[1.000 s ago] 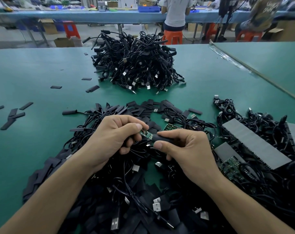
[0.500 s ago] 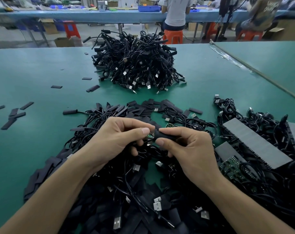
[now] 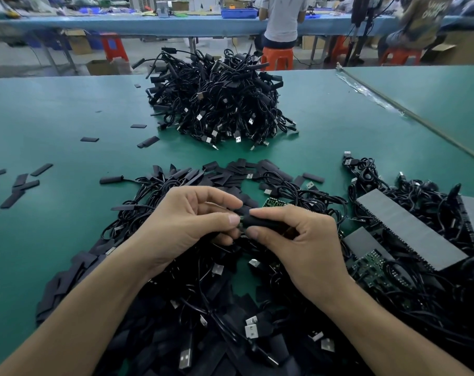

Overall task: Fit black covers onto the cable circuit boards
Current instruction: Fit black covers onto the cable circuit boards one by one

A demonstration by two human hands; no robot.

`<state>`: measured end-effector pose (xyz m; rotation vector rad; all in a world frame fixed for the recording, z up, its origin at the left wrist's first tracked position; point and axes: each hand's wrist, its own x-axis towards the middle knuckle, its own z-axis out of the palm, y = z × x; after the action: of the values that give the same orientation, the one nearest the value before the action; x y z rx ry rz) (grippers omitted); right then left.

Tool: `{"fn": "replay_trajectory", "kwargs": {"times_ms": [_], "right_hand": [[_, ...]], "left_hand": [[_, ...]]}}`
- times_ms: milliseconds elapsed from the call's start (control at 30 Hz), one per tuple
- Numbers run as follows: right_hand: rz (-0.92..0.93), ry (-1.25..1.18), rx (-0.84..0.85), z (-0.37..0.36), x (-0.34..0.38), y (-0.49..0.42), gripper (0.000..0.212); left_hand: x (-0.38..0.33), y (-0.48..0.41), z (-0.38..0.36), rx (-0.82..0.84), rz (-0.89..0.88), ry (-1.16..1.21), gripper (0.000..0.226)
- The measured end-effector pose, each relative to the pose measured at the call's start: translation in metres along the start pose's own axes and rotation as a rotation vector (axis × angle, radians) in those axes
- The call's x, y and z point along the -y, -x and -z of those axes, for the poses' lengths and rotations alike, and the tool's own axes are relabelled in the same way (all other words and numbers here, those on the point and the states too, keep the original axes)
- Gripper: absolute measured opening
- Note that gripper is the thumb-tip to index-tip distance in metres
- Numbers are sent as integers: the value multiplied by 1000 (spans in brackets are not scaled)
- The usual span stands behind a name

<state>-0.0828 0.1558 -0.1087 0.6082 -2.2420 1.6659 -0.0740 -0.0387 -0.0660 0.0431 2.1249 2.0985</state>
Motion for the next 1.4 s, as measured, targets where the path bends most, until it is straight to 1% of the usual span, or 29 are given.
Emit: {"fn": "replay_trajectory", "kwargs": {"times_ms": [33,100,267,367,467,600,700,800,900,1067,1233,1333,1367,1400], "right_hand": [[1,0,-8,0,0,0,28],[5,-2,-15,0,0,-1,27],[10,-3,19,0,2,-1,27],[-8,0,12,0,4,0,33],[-70,-36,-65,0,4,0,43],[-121,-113,-174,2,0,-4,30],[-154,-213,-167,1,-2,-5,23],[-161,-239,-150,-1,-2,-5,21],[-164,-276,-109,-2,-4,-4,24],[-181,-258,-76,-4,-3,-4,29],[-170,-337,-178,0,3,-6,18],[-182,-338,-265,3,6,-8,17],[-170,-307,-294,3,8,-8,17],[-128,-224,-327,4,8,-7,16]], "left_hand": [[0,0,0,-3,-2,-4,14],[1,1,0,-13,-9,-12,19],[0,2,-1,12,-17,-41,20],[-1,2,-1,15,-13,-23,17],[1,1,-2,0,-6,-7,18],[5,-1,-3,-46,-18,-34,19],[6,-1,-3,-67,-35,-38,19],[6,-1,-4,-84,-40,-29,18],[6,-1,-5,-98,-31,-19,17],[6,-1,-6,-126,-28,-9,14],[5,0,-7,-80,-54,-21,21],[2,1,-6,-28,-94,-152,27],[1,1,-6,-19,-107,-202,25],[0,2,-6,-27,-129,-245,22]]}}
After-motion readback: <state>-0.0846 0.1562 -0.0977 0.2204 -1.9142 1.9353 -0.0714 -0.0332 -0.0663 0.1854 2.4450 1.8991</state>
